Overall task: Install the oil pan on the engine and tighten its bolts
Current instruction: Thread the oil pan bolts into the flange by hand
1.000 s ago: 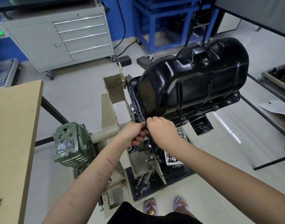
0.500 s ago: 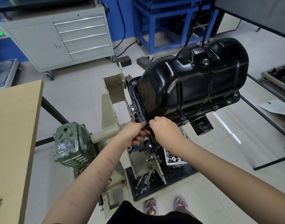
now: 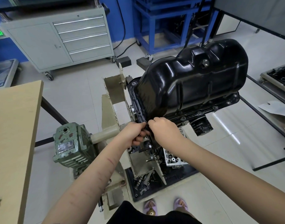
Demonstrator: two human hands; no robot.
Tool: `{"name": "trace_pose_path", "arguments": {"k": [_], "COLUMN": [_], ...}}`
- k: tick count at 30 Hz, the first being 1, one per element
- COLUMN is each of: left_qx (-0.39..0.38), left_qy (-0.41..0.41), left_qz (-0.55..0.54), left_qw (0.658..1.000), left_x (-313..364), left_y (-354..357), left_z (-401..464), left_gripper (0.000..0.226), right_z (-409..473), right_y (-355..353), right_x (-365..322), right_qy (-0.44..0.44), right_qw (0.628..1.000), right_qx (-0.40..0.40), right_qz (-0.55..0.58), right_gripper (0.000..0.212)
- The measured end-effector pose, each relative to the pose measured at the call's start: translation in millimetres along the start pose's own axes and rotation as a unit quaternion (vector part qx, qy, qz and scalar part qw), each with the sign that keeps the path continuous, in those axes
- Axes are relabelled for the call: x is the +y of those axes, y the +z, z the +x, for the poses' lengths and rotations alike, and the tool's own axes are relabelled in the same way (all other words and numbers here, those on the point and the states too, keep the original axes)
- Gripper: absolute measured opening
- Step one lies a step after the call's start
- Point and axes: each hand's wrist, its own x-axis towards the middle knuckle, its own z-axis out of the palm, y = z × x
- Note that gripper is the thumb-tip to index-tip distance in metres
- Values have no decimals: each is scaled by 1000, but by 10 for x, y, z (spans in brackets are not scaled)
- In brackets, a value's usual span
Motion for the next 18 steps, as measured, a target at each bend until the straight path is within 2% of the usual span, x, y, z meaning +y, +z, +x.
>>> {"name": "trace_pose_path", "arguments": {"k": [18], "left_qx": [-2], "left_qy": [4], "left_qz": [-6], "left_qw": [1000], "left_x": [-8], "left_y": [-8], "left_z": [6], "left_gripper": [42], "right_z": [-23], "right_y": [-4], "right_x": [-56], "right_qy": [-7], "right_qw": [1000], "right_qx": [-7], "right_qz": [-5], "right_gripper": [25]}}
